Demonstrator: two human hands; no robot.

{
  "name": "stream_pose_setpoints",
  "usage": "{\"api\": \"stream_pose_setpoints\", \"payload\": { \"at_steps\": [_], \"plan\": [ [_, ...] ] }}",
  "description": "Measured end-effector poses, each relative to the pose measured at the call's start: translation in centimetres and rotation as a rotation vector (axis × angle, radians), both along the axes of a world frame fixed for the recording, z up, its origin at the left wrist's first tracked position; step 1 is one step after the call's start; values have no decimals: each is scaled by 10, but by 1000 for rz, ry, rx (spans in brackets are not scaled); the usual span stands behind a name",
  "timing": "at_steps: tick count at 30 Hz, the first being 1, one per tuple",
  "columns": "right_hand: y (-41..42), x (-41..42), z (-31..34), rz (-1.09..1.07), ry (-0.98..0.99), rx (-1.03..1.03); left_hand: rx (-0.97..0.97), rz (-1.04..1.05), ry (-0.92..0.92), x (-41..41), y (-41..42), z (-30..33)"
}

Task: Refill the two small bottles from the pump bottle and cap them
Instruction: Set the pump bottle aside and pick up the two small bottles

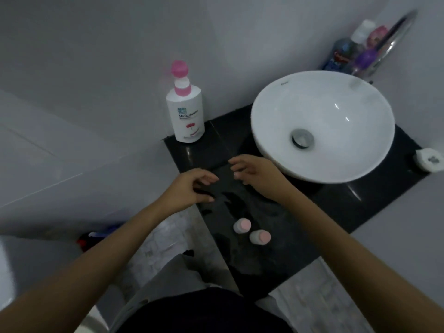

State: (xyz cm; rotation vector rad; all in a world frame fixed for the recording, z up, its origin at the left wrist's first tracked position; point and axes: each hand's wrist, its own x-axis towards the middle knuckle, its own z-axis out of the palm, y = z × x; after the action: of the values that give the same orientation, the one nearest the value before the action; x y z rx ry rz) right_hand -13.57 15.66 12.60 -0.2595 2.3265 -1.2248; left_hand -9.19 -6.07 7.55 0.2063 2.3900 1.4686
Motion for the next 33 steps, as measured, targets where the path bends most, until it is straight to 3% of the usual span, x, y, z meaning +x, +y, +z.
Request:
{"api": "stream_pose_setpoints", "payload": {
  "at_steps": [6, 10, 19, 23, 29, 33],
  "plan": [
    [65, 91, -26, -133, -51, 77, -28, -230, -62, 36, 44, -30],
    [71, 129, -49, -192, -114, 112, -54, -232, -53, 43, 64, -42],
    [57, 152, -78, -356, 20, 130, -30, -201, 19, 52, 78, -47],
    [52, 136, -69, -324, 36, 90, 0, -51, 49, 50, 66, -37],
    [9, 56, -46, -248, 40, -68, 39, 371, 89, 9, 22, -14],
    [-36, -11, -41, -181, 100, -16, 21, 628, 103, -28, 3, -13]
  ]
}}
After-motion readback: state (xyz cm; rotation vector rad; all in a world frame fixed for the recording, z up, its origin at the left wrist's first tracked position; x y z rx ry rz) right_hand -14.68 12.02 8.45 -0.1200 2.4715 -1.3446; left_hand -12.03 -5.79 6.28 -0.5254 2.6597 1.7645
